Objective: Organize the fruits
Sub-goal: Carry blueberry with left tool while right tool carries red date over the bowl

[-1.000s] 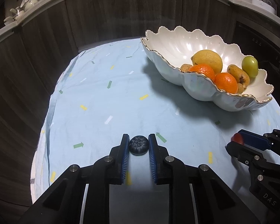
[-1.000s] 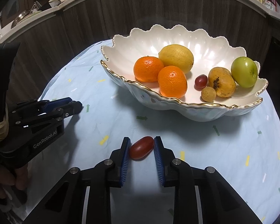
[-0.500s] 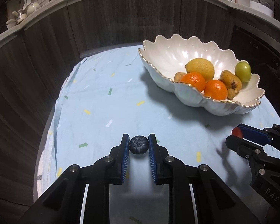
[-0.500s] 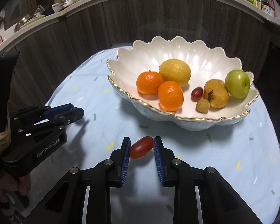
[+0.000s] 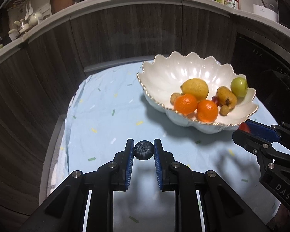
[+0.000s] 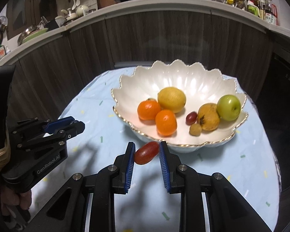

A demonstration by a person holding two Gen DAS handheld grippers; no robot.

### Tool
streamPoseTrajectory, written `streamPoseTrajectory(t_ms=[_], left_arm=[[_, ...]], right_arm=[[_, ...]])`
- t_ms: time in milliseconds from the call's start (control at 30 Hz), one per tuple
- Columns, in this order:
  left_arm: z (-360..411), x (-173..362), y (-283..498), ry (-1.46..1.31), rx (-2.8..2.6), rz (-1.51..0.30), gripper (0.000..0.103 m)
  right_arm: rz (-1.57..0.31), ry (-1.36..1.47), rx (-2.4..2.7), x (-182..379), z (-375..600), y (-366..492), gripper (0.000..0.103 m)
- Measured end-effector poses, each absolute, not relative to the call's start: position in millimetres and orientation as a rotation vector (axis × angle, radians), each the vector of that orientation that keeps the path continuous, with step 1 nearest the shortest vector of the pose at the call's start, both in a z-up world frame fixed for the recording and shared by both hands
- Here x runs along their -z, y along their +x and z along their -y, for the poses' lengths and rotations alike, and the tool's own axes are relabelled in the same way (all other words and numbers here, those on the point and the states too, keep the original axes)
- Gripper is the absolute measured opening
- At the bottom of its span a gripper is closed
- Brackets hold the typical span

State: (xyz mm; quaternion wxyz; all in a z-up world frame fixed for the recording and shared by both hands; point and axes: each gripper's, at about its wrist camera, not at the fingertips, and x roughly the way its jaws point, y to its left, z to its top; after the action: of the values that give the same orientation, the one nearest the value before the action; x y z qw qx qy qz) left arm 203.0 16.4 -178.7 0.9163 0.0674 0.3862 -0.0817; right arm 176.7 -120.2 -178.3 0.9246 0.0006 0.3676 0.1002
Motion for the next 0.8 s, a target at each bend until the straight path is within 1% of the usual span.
streamPoseTrajectory(t_ms=[433, 800], left_arm=[[10.9, 147.2, 201.1, 0.151, 0.196, -0.742, 0.021], [31.1, 136.0, 207.7, 0.154, 0.218, -0.722, 0.021]], right_arm=[[-0.688, 0.019, -0.148, 149.8, 152.5, 177.3, 0.027], [-0.65, 0.032, -0.107, 135.2, 175.1, 185.0, 0.027]])
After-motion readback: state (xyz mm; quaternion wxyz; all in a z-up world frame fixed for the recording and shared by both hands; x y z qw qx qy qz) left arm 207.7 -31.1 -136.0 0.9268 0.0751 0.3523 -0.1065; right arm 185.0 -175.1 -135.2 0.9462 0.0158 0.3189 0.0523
